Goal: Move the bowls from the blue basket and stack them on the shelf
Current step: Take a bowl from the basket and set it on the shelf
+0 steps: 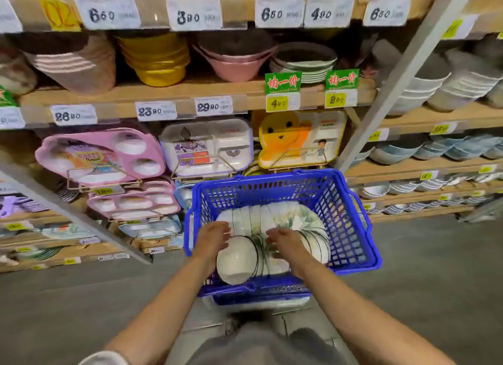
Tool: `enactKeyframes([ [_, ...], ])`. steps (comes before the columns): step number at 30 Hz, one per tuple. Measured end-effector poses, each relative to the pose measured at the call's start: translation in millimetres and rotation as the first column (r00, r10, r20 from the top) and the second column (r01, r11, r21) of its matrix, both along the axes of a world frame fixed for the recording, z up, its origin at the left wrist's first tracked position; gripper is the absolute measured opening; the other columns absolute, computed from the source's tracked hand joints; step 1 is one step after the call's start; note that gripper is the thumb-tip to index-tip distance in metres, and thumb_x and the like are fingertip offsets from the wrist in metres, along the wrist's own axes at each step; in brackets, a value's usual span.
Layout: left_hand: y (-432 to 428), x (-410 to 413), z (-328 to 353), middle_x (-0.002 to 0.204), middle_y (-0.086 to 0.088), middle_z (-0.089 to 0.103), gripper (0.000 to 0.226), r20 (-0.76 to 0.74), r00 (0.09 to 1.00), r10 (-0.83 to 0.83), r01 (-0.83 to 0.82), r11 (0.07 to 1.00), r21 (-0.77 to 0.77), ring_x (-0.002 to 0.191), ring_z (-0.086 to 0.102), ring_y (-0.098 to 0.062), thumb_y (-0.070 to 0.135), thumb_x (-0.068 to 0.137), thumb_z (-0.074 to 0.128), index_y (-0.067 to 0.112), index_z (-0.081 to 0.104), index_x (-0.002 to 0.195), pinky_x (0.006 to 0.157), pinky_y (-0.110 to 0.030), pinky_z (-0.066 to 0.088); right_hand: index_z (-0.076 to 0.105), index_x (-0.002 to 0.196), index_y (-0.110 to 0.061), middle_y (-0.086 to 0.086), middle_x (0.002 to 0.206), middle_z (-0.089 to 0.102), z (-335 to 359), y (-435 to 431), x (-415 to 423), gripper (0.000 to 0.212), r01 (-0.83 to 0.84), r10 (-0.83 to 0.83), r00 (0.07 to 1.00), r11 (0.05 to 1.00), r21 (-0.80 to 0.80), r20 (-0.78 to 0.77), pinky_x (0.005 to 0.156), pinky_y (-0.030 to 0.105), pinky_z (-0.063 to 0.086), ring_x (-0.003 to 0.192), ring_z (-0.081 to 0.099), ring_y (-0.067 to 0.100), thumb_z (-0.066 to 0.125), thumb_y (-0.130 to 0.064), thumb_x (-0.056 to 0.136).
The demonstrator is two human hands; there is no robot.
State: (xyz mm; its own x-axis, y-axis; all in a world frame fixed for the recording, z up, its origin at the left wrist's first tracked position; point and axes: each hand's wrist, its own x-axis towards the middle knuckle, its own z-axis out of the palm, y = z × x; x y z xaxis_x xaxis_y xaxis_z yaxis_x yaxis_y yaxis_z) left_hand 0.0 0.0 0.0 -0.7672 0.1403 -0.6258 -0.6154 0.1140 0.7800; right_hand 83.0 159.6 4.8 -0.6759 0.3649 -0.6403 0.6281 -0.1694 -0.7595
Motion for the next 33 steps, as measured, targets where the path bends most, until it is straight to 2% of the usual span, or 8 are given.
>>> enactKeyframes([
  [3,8.1,-19.4,-16.8,0.100,-0.011,0.060,0.013,-0.027,0.995,-0.096,0.090,0.982,-0.167,0.091,0.055,-0.025,0.013,0.095,0.049,0.013,0.060,0.088,0.079,-0.037,0.044,0.063,0.094,0.006,0.013,0.083,0.055,-17.5,-1.5,-26.5,0.018,-0.132,0.123,0.989,0.984,0.122,0.076,0.065,0.032,0.037,0.075,0.049,0.020,0.049,-0.005,0.092],
  [6,14.5,-30.1,-36.0,0.091,-0.017,0.055,0.011,-0.019,0.986,-0.165,0.153,0.947,-0.283,0.088,0.053,-0.025,0.007,0.092,0.049,0.007,0.059,0.087,0.072,-0.032,0.041,0.066,0.104,0.003,0.011,0.089,0.060,-33.1,-5.4,-44.6,0.026,-0.314,0.277,0.944,0.920,0.235,0.177,0.069,0.030,0.039,0.083,0.054,0.021,0.049,-0.012,0.092],
  [10,14.2,-32.4,-65.6,0.133,-0.018,0.053,0.044,0.089,0.919,-0.385,0.377,0.787,-0.489,0.121,0.053,-0.034,0.018,0.096,0.053,0.005,0.045,0.137,0.097,-0.035,0.044,0.064,0.119,-0.006,0.015,0.125,0.063,-49.4,-8.1,-63.2,0.032,-0.565,0.474,0.825,0.722,0.400,0.308,0.089,0.030,0.043,0.116,0.057,0.033,0.044,-0.016,0.096],
  [13,12.1,-25.7,-85.8,0.133,-0.018,0.054,0.045,0.212,0.877,-0.431,0.475,0.711,-0.519,0.116,0.056,-0.032,0.018,0.096,0.050,0.007,0.044,0.139,0.090,-0.031,0.046,0.062,0.121,-0.004,0.017,0.128,0.061,-58.6,-9.9,-71.6,0.033,-0.675,0.564,0.738,0.613,0.411,0.370,0.092,0.033,0.044,0.117,0.055,0.035,0.042,-0.016,0.098],
  [18,11.4,-21.6,-100.5,0.130,-0.016,0.056,0.042,0.239,0.871,-0.429,0.486,0.685,-0.543,0.116,0.056,-0.033,0.025,0.098,0.046,0.010,0.046,0.137,0.092,-0.035,0.047,0.064,0.116,-0.002,0.018,0.117,0.065,-67.4,-10.7,-77.7,0.028,-0.761,0.629,0.647,0.506,0.405,0.430,0.082,0.033,0.048,0.108,0.060,0.034,0.047,-0.012,0.095],
  [23,18.0,-20.7,-112.7,0.137,-0.017,0.052,0.048,0.282,0.795,-0.537,0.562,0.476,-0.676,0.123,0.052,-0.032,0.009,0.096,0.044,0.005,0.038,0.143,0.096,-0.037,0.046,0.058,0.124,-0.002,0.015,0.124,0.058,-73.4,-17.1,-79.5,0.031,-0.843,0.650,0.528,0.324,0.430,0.546,0.088,0.038,0.049,0.111,0.059,0.032,0.048,-0.008,0.095],
  [29,16.5,-15.1,-126.7,0.129,-0.019,0.056,0.047,0.325,0.772,-0.547,0.602,0.461,-0.652,0.114,0.057,-0.031,0.010,0.097,0.046,-0.001,0.034,0.141,0.089,-0.035,0.048,0.053,0.127,0.001,0.016,0.129,0.052,-78.7,-21.0,-79.8,0.035,-0.845,0.636,0.487,0.172,0.506,0.599,0.092,0.041,0.048,0.117,0.056,0.035,0.049,-0.003,0.093],
  [33,8.7,-8.9,-132.5,0.125,-0.019,0.055,0.049,0.374,0.800,-0.468,0.592,0.517,-0.619,0.102,0.056,-0.027,0.010,0.095,0.047,-0.003,0.033,0.140,0.080,-0.032,0.047,0.051,0.130,-0.001,0.016,0.132,0.049,-83.7,-23.6,-77.4,0.038,-0.840,0.607,0.477,0.103,0.532,0.636,0.092,0.040,0.048,0.118,0.055,0.033,0.051,-0.001,0.093],
])
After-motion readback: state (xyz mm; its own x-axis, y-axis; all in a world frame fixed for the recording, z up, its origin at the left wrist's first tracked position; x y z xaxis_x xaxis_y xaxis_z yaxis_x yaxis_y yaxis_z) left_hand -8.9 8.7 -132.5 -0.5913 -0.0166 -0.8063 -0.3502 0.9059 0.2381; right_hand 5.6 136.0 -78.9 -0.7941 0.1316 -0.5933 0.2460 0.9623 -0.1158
